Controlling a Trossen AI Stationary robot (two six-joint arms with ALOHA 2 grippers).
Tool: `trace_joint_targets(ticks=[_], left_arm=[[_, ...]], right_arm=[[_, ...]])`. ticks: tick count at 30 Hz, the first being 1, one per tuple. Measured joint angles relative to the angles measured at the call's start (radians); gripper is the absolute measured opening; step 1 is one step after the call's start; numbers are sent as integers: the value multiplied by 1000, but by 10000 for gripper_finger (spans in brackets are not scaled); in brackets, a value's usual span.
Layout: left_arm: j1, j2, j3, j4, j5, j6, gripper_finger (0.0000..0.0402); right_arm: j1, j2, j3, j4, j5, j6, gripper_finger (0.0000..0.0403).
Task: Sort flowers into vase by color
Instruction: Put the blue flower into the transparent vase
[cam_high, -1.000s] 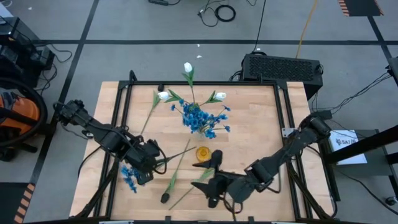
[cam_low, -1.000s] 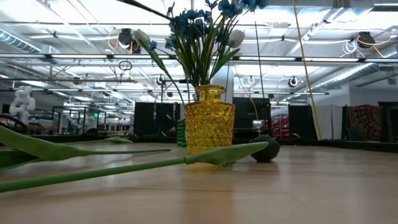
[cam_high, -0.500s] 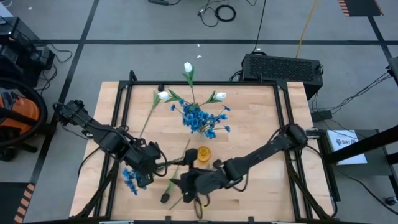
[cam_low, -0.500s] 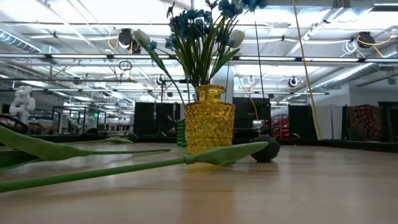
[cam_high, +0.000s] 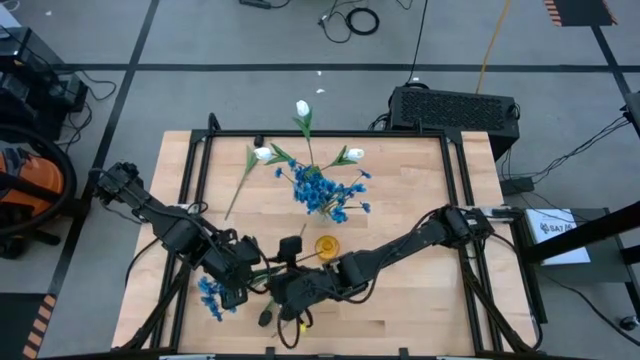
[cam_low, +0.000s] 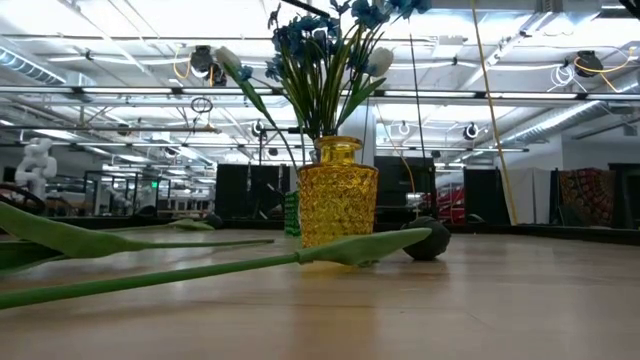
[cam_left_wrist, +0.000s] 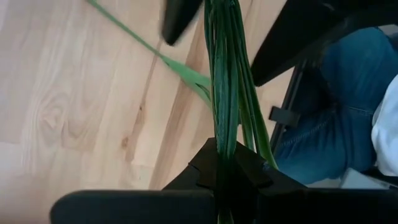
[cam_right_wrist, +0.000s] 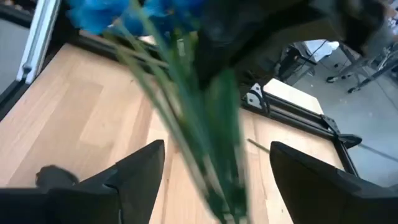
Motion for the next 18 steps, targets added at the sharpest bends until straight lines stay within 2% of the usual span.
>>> trace_joint_targets(ticks=[4,7,10,14,17,18], left_arm=[[-1,0,0,0,-2,26,22],[-1,0,0,0,-12,34,22],[-1,0,0,-1,-21,36,22],[-1,0,0,-3,-37,67,23],[-6,0,0,-8,-55,93,37],[-7,0,0,-7,-56,107,46]], right_arm=[[-18,-2,1,-8,-36,5,272],[-30,-2,0,-12,-101,21,240],[-39,-2,0,-10,-124,33,188],[-42,-2,0,-10,-125,22,98],[-40,-2,0,-11,-126,8,26],[-40,-2,0,-13,-133,8,16]])
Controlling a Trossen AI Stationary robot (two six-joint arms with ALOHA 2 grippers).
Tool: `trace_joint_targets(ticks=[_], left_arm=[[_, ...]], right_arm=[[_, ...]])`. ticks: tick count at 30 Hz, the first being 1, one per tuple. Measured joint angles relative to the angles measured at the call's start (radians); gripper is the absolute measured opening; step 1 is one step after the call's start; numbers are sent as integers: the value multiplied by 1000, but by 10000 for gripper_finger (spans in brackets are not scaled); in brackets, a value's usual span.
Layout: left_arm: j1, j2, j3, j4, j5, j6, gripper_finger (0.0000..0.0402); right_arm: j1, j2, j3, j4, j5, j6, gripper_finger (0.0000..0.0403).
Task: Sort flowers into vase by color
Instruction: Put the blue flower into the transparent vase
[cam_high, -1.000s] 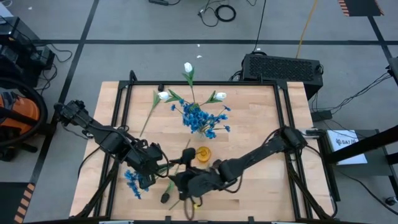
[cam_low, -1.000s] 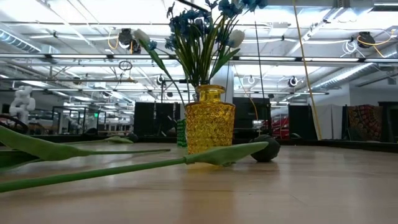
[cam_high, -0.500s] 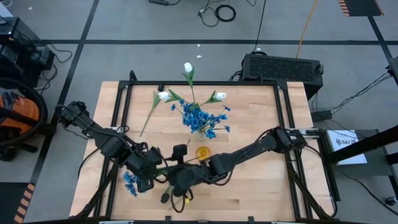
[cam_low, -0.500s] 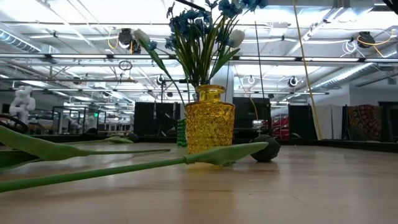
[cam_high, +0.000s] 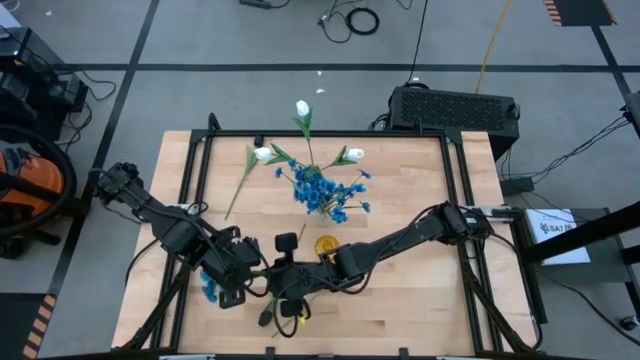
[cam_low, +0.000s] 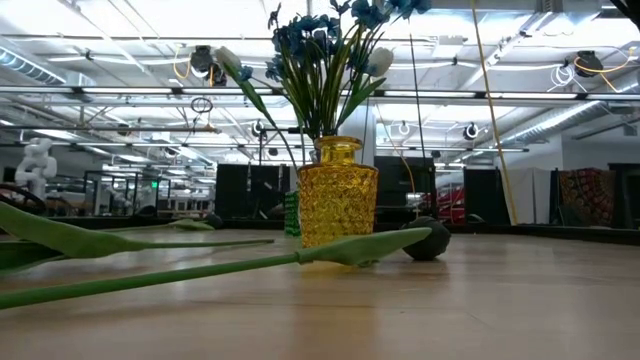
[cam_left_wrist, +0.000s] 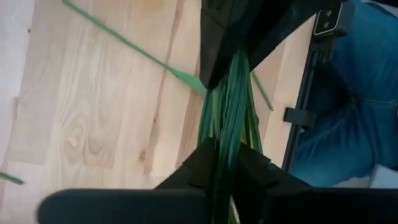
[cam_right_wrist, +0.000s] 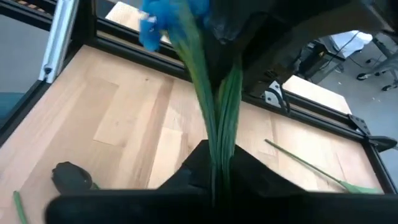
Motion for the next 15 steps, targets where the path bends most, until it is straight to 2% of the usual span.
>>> trace_joint_targets(ticks=[11,15], left_arm=[[10,-4,0,5,-2,80,195],[26,-15,0,-2,-2,71,226]], right_arm=[[0,0,0,-95,-17,8,6],[0,0,0,-172,-17,25,5]])
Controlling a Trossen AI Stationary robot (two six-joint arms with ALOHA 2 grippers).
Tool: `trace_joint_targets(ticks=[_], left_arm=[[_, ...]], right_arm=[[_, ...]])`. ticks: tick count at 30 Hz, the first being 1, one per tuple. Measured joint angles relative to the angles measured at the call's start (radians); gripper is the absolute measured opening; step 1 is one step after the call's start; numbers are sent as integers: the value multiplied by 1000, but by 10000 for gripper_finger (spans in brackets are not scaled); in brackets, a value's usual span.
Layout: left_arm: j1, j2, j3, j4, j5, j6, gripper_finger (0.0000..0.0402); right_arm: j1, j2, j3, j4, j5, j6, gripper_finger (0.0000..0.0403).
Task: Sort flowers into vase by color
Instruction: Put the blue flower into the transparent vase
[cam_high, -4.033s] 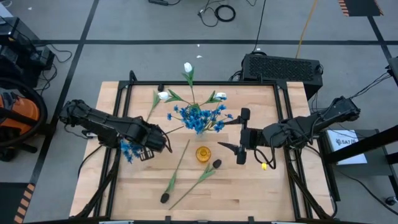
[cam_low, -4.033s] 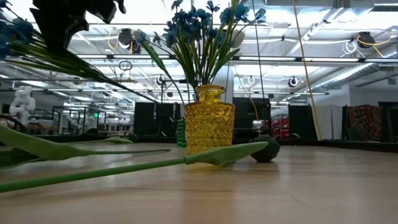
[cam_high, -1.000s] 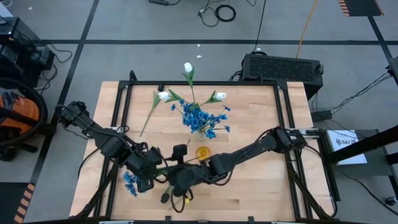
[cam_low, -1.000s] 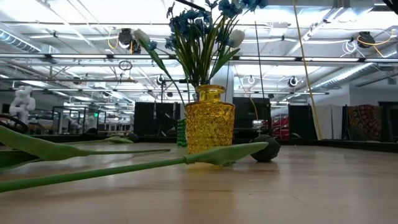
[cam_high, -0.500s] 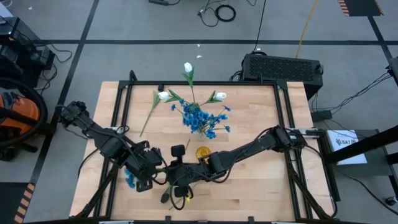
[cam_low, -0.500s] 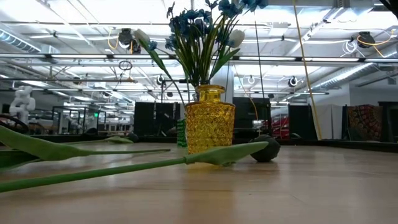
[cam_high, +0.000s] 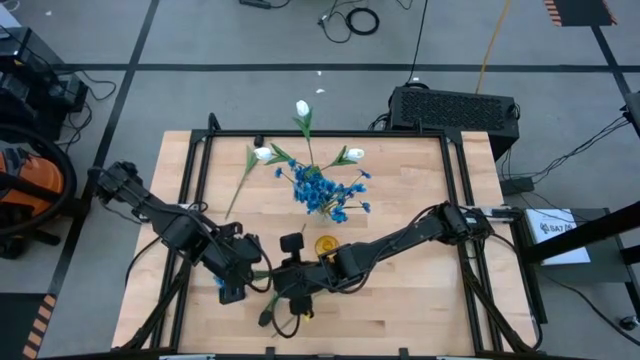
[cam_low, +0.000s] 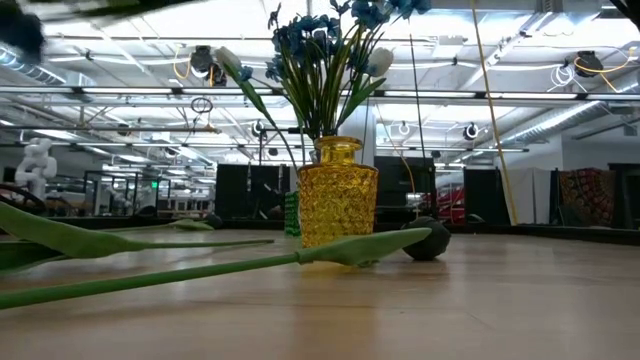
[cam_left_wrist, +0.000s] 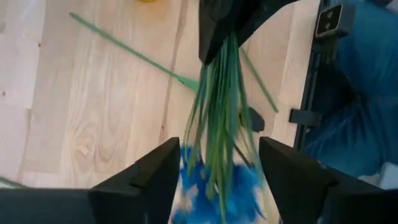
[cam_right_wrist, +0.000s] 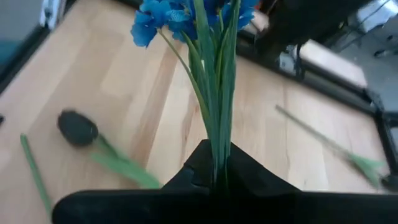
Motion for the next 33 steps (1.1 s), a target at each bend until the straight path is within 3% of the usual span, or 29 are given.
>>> trace_joint_targets(ticks=[7,13,20,23,28,30,33], left_arm=[[17,-55,46,-14,-2,-14,233],[-26,-113,112,-20,-71,28,233],[-105,-184,139,-8,-306,142,233],[-129,-196,139,4,-445,201,233],[-141,-185,117,105,-590,344,233],[-139,-177,83,186,-622,425,233],[-126,-155,16,384,-647,598,233]], right_arm=[[3,-9,-1,-214,-144,105,4],[6,-129,-2,-362,-155,153,4],[49,-425,-2,-489,-130,221,4],[102,-540,-2,-486,-33,199,4],[202,-733,-102,-389,195,139,4],[227,-823,-234,-247,264,98,4],[227,-951,-505,90,264,-21,4]])
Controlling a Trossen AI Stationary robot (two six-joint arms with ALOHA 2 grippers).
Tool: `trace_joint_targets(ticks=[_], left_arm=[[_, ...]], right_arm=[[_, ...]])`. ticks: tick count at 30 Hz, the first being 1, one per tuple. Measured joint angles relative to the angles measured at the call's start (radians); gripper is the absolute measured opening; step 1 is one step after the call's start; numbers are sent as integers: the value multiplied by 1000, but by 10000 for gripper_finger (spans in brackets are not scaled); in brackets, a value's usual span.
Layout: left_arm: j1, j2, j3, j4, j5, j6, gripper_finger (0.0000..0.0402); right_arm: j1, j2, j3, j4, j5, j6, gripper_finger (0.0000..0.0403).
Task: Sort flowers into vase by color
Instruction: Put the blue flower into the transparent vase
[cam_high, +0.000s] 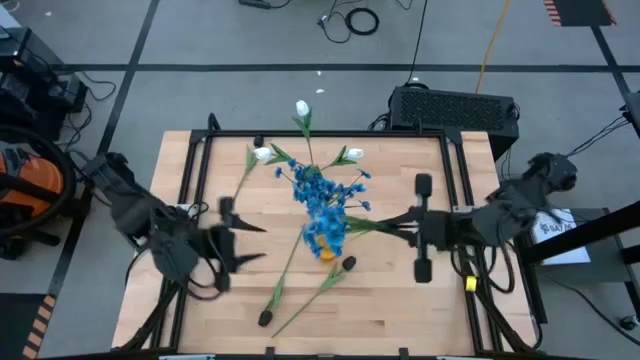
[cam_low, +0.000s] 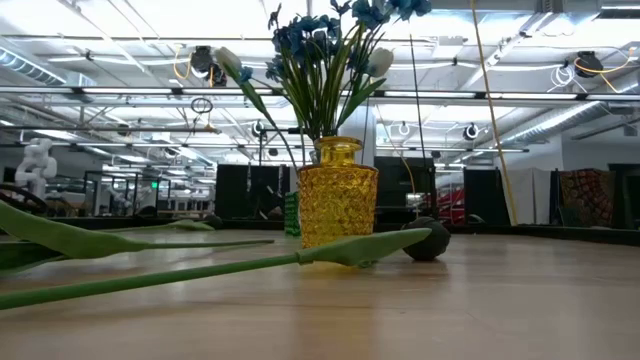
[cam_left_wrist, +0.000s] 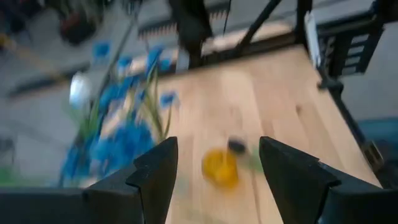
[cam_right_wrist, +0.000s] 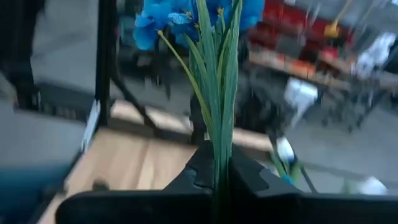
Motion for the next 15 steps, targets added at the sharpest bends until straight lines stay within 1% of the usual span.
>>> trace_joint_targets(ticks=[1,3,6,8,11,13,15], left_arm=[[4,7,-31,89,0,62,233],[16,20,-88,263,11,167,233],[44,40,-167,498,24,249,233],[68,56,-216,627,24,254,233],[102,84,-283,782,24,253,233],[119,103,-319,862,29,253,233],[136,129,-330,911,57,252,233]], right_arm=[[-10,-37,-100,141,-11,-42,4],[-43,-99,-290,444,-75,-126,4],[-103,-145,-540,923,-233,-184,4],[-144,-137,-673,1196,-354,-182,4],[-192,-89,-816,1498,-490,-135,6],[-213,-41,-863,1691,-519,-100,10],[-228,3,-876,1804,-521,-52,13]])
